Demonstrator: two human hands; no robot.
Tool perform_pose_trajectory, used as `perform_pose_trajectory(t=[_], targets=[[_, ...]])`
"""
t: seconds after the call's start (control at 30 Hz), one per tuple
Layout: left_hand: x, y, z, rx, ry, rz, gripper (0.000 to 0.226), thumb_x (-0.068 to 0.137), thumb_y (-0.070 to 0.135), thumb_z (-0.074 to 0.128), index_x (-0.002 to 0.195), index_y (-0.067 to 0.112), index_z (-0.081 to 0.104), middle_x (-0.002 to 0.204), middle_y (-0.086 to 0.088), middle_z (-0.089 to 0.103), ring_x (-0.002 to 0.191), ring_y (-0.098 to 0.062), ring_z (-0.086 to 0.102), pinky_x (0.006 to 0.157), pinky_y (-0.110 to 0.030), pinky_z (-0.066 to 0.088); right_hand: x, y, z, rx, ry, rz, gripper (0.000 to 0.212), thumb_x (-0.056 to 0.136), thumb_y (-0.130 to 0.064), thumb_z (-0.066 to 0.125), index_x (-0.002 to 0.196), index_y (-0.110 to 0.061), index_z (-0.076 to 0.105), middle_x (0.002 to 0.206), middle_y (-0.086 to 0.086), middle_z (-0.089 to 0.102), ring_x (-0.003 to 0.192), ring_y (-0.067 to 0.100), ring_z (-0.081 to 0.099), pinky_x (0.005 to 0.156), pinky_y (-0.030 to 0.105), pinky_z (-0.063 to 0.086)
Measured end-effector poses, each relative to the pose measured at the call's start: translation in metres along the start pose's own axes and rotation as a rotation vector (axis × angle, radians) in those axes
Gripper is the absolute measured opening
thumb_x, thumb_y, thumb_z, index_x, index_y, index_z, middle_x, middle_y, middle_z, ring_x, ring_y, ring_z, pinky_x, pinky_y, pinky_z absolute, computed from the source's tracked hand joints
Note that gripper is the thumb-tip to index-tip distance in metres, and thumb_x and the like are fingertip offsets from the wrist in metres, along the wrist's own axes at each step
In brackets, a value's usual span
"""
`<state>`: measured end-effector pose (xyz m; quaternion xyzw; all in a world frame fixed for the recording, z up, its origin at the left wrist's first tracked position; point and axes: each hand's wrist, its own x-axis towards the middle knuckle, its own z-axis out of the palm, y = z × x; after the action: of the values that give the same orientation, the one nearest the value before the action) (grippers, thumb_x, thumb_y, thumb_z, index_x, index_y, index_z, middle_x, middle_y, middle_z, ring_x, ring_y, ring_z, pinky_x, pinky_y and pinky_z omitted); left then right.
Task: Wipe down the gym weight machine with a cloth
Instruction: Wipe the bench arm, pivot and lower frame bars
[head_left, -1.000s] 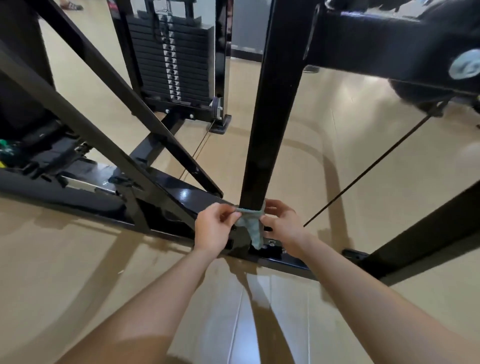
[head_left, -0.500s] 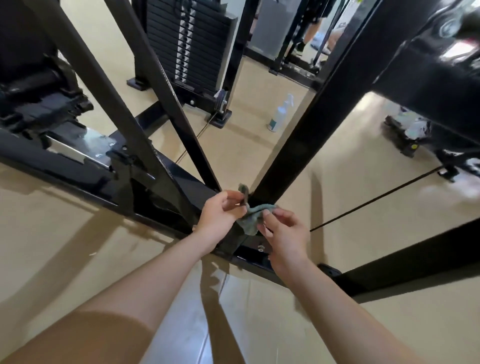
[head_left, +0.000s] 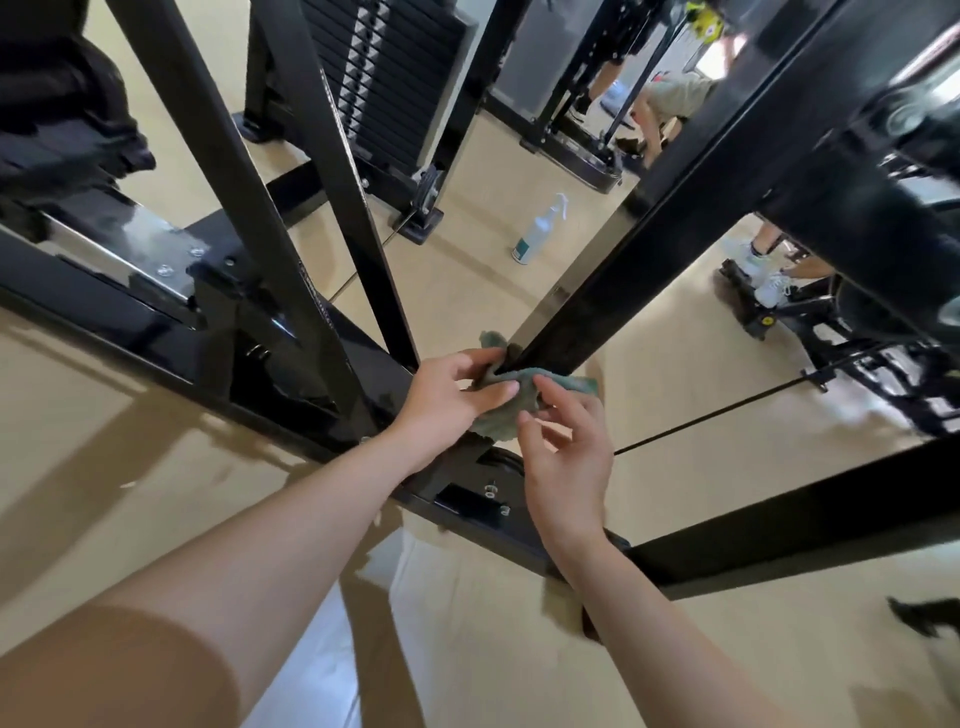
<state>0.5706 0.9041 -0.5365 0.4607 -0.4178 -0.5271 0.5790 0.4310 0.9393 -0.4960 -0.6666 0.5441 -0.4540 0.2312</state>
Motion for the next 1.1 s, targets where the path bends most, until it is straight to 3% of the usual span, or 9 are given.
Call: perform_pose_trajectory(t=[0.13,0.27,0.33,0.43,0.5,0.57,0.73,0.93,1.1], targets=[[0.006,0.007,0.004,-0.013,-0.013,0.027,0.055,0.085,0.023,0.081,0.136,0.016,0.063,0.127,0.005,0.069,0.12,-0.004,0.062,0.108,-0.03,0.049,0.008,0.007,-0.01,-0.236,0.003,-0.251,0.048,0.088,0.001,0.072,0.131,-0.019,0.066,0.118,-0.005,0.052,0.113,0.008,0.054,0.095,0.024,0.052],[0.011,0.018,0.005,-0.066,-0.064,0.043,0.056,0.087,0.026,0.079,0.139,0.018,0.061,0.13,0.006,0.068,0.12,-0.007,0.063,0.105,-0.035,0.052,0.019,0.013,-0.02,-0.446,0.071,-0.5,0.057,0.082,0.005,0.077,0.134,-0.014,0.063,0.125,0.002,0.048,0.12,-0.005,0.04,0.104,0.011,0.038],[0.013,0.026,0.007,-0.107,-0.09,0.057,0.055,0.087,0.025,0.078,0.139,0.02,0.061,0.13,0.007,0.067,0.12,-0.009,0.063,0.102,-0.036,0.055,0.023,0.014,-0.023,-0.481,0.078,-0.574,0.062,0.081,0.003,0.078,0.138,-0.014,0.059,0.13,0.007,0.048,0.126,0.006,0.041,0.108,0.021,0.042],[0.017,0.037,0.008,-0.149,-0.127,0.084,0.053,0.087,0.025,0.079,0.137,0.022,0.062,0.129,0.008,0.068,0.121,-0.01,0.063,0.103,-0.04,0.054,0.028,0.009,-0.028,-0.51,0.07,-0.641,0.066,0.083,-0.001,0.078,0.142,-0.015,0.054,0.135,0.008,0.045,0.129,0.023,0.046,0.102,0.04,0.052],[0.02,0.045,0.009,-0.171,-0.136,0.091,0.057,0.084,0.027,0.08,0.138,0.022,0.061,0.129,0.008,0.068,0.121,-0.01,0.063,0.103,-0.04,0.054,0.034,0.003,-0.031,-0.499,0.093,-0.686,0.066,0.081,0.001,0.079,0.141,-0.013,0.054,0.134,0.01,0.044,0.126,0.026,0.049,0.099,0.04,0.053],[0.024,0.055,0.011,-0.191,-0.14,0.106,0.058,0.083,0.025,0.081,0.138,0.021,0.062,0.129,0.007,0.068,0.12,-0.009,0.064,0.102,-0.038,0.055,0.04,-0.005,-0.032,-0.445,0.122,-0.694,0.062,0.082,0.001,0.078,0.138,-0.01,0.056,0.13,0.013,0.047,0.123,0.022,0.05,0.099,0.034,0.053],[0.03,0.089,0.022,-0.234,-0.161,0.203,0.053,0.087,0.018,0.078,0.137,0.02,0.063,0.129,0.006,0.068,0.117,-0.005,0.065,0.085,-0.021,0.057,0.046,-0.028,-0.033,-0.209,0.151,-0.578,0.054,0.088,-0.003,0.073,0.139,-0.008,0.056,0.131,0.002,0.043,0.125,0.02,0.049,0.095,0.041,0.056],[0.029,0.137,0.041,-0.197,-0.15,0.362,0.048,0.095,0.025,0.07,0.141,0.023,0.059,0.134,0.006,0.065,0.123,-0.007,0.061,0.102,-0.03,0.054,0.064,-0.059,-0.041,-0.098,0.246,-0.546,0.058,0.086,0.002,0.074,0.14,-0.005,0.054,0.137,0.009,0.044,0.131,0.024,0.048,0.097,0.042,0.056],[0.021,0.163,0.051,-0.218,-0.206,0.447,0.054,0.098,0.016,0.064,0.149,0.02,0.049,0.144,0.005,0.057,0.126,-0.009,0.059,0.101,-0.029,0.054,0.071,-0.074,-0.052,-0.005,0.192,-0.521,0.07,0.088,0.006,0.071,0.15,-0.008,0.043,0.147,0.008,0.044,0.139,0.024,0.045,0.102,0.042,0.054]])
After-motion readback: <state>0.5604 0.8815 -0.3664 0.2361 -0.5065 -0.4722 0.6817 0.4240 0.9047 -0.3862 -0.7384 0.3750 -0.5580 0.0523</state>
